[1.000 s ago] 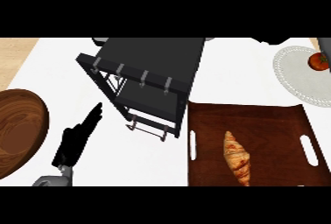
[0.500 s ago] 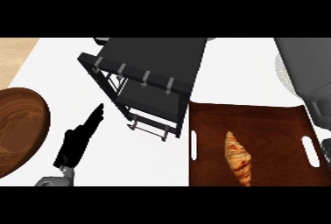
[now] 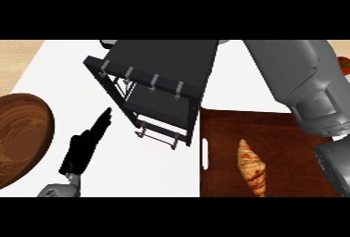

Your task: Pick the sweet potato from the tray and place it in the tiered shelf

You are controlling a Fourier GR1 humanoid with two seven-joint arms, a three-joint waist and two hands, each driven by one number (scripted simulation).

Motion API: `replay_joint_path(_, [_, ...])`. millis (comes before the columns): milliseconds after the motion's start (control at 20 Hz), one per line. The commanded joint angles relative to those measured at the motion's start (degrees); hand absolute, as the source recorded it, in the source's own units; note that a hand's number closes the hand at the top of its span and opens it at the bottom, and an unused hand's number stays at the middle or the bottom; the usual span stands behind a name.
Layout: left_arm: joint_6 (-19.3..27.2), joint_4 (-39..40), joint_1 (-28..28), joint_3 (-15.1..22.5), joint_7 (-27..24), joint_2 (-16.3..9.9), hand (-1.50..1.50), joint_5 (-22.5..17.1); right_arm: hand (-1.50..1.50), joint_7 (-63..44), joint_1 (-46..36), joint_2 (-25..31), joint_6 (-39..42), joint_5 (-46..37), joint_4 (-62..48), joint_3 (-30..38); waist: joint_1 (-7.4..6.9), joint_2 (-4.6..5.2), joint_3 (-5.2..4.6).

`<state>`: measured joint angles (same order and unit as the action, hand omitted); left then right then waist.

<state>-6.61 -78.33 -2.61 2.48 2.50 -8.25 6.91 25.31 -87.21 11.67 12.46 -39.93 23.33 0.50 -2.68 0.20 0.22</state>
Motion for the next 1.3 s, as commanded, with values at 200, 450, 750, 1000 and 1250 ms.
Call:
replay_joint_path(200, [0.4, -0.8, -0.5, 0.8, 0.7, 0.6, 0.0, 0.9, 1.5, -0.1, -1.1, -7.3, -1.8, -3.8, -6.7, -2.7, -1.38, 1.13, -0.32])
replay_joint_path(450, [-0.3, -1.1, -1.3, 1.0, 0.5, 0.4, 0.0, 0.7, -1.5, -3.7, 1.6, -9.4, 10.8, 6.0, -12.4, 6.8, -2.57, 1.85, -0.22])
replay_joint_path(750, [-0.6, -0.9, -1.5, 1.7, 0.9, 0.8, 0.0, 0.8, -1.5, -7.7, 1.8, -9.7, 16.5, 14.7, -16.4, 17.0, -2.75, 1.61, -0.14])
replay_joint_path(1000, [-0.7, -1.3, -0.5, 1.1, 0.3, 0.0, 0.0, 0.7, -1.5, -10.8, -1.1, -9.2, 11.7, 22.4, -15.9, 25.6, -2.09, 1.04, -0.24])
replay_joint_path(1250, [-0.8, -0.9, -1.2, -0.6, 0.9, -0.8, 0.0, -0.2, -1.5, -12.5, -0.8, -4.5, 3.3, 26.7, -14.0, 31.4, -1.59, 1.46, -0.27])
